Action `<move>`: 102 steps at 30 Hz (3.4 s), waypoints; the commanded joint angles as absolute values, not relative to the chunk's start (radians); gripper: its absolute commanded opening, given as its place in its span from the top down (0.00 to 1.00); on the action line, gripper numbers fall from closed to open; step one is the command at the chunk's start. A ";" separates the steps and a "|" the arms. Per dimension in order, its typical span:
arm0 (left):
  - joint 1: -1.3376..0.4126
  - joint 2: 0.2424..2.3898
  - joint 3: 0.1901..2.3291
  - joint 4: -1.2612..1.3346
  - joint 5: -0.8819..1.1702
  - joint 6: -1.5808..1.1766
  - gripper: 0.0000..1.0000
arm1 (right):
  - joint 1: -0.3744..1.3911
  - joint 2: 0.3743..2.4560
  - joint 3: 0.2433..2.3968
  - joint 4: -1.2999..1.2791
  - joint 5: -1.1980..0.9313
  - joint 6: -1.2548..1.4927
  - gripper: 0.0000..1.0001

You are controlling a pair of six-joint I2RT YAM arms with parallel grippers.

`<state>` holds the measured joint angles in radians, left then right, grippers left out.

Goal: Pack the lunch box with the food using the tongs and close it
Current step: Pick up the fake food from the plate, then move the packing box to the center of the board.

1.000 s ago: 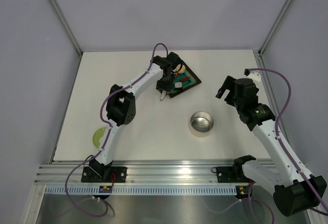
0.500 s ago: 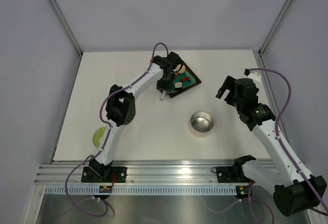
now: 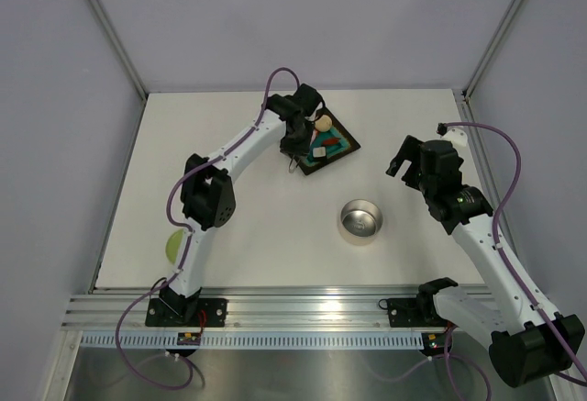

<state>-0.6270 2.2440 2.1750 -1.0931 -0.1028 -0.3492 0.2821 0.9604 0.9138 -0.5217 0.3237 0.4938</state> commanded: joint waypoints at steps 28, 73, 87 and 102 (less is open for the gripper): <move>-0.635 2.040 2.051 -1.006 -0.035 -0.318 1.00 | 0.281 0.836 0.675 -0.828 0.107 0.837 1.00; -0.660 1.944 1.979 -1.071 0.020 -0.258 1.00 | 0.314 1.500 0.882 -0.198 -0.155 0.822 0.99; -0.658 1.925 1.980 -1.069 0.005 -0.249 1.00 | 0.369 1.244 0.606 -0.201 -0.163 0.923 0.98; -0.675 1.910 1.993 -1.069 0.014 -0.261 1.00 | 0.514 1.520 0.726 0.014 -0.226 0.989 0.98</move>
<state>-0.6674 1.9755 1.9743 -1.0988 -0.0025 -0.2657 0.5106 1.5204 0.6678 -0.0605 -0.2283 0.9661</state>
